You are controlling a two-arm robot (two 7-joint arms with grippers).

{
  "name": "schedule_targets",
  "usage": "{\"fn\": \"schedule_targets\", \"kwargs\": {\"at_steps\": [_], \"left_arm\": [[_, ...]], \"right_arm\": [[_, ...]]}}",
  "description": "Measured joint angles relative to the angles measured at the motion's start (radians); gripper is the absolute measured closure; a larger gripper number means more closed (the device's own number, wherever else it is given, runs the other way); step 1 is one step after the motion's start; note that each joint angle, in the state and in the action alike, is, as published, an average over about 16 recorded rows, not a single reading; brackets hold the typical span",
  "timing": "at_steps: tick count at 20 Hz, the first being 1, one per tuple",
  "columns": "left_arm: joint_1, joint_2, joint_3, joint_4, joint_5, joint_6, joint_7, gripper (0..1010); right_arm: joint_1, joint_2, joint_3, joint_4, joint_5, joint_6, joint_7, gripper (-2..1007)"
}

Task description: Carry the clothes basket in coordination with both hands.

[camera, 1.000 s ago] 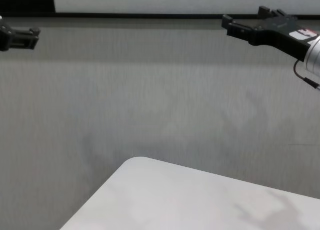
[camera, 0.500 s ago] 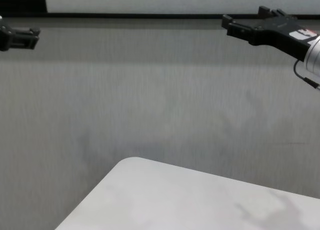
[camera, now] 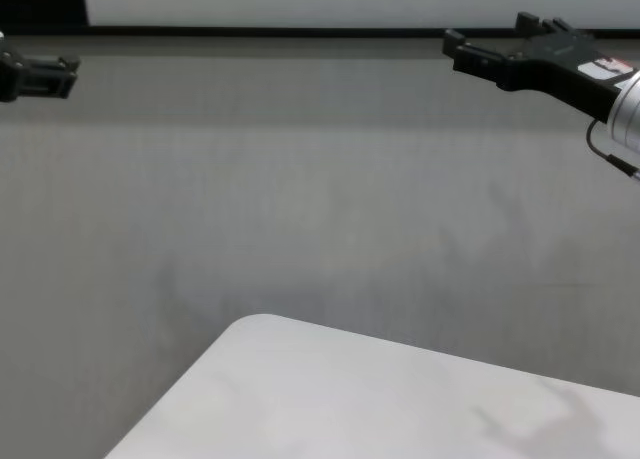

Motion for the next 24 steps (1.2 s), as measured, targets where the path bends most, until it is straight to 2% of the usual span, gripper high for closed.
{"fn": "schedule_targets", "kwargs": {"at_steps": [24], "left_arm": [[0.000,0.000,0.000,0.000,0.000,0.000,0.000,8]], "right_arm": [[0.000,0.000,0.000,0.000,0.000,0.000,0.000,4]]}}
